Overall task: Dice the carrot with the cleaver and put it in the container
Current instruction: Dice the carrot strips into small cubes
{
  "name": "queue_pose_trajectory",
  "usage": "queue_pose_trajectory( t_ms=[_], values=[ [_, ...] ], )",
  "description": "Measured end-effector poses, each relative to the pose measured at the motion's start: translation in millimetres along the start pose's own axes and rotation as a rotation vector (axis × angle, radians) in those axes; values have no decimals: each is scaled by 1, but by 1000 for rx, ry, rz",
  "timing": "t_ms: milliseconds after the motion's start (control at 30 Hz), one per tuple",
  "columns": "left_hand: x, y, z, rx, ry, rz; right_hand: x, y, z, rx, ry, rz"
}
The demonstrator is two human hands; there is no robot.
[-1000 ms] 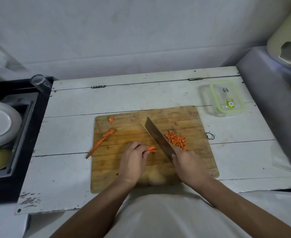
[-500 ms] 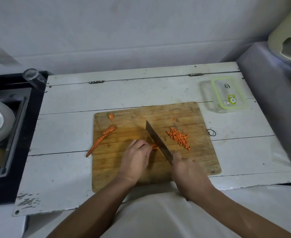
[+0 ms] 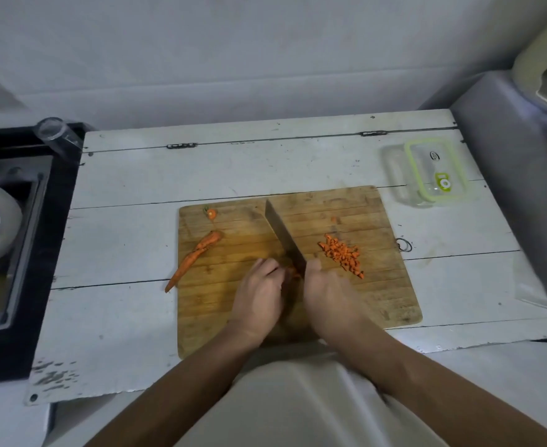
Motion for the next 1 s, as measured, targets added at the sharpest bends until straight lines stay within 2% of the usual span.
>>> queue_pose_trajectory(
  t_ms=[233,367,767,1000],
  values=[
    [-3,4,-4,52,59,-40,36,14,1,60,-80,26],
    [-4,4,-2,45,61,-41,34,26,2,7,6,-22],
    [-10,1,3,61,103,18,20,29,3,-125,46,-9],
    [-13,6,1,76,175,5,14,-5,-4,42,-100,10]
  ],
)
Point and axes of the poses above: each hand's wrist, its own y-axis away from the middle knuckle, its own z-axis out of the palm, x = y × z, the point moved 5 cm from there along -y, towards the middle knuckle, and after that the axes turned 3 degrees about z, right-handed, at the moved point
